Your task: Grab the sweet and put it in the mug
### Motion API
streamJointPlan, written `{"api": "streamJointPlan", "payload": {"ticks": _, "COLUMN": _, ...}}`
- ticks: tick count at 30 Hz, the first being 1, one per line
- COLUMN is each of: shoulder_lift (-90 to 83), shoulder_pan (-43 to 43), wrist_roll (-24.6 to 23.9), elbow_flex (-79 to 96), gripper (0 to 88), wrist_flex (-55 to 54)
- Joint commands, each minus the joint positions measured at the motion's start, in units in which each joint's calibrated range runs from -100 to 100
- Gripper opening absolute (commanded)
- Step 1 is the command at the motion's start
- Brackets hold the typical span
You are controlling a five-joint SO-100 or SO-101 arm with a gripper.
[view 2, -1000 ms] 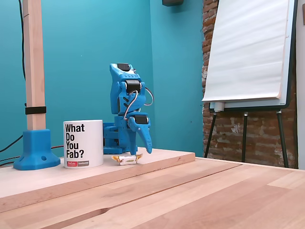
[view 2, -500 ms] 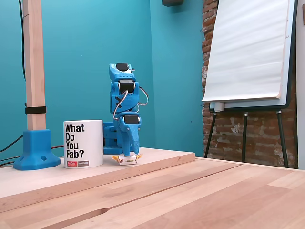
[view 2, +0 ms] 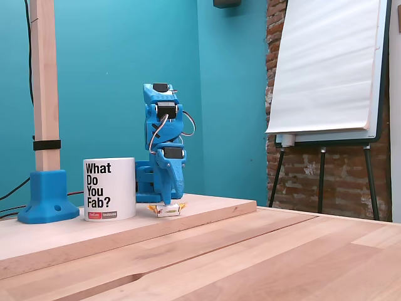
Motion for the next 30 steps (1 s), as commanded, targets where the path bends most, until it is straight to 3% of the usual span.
{"api": "streamJointPlan", "payload": {"ticks": 1, "shoulder_lift": -0.02, "shoulder_pan": 0.84, "wrist_roll": -0.05, "elbow_flex": -2.1, "gripper": 36.7, "wrist_flex": -0.29}}
{"api": "streamJointPlan", "payload": {"ticks": 30, "shoulder_lift": 9.62, "shoulder_pan": 0.84, "wrist_roll": -0.1, "elbow_flex": -7.0, "gripper": 36.7, "wrist_flex": 0.2}}
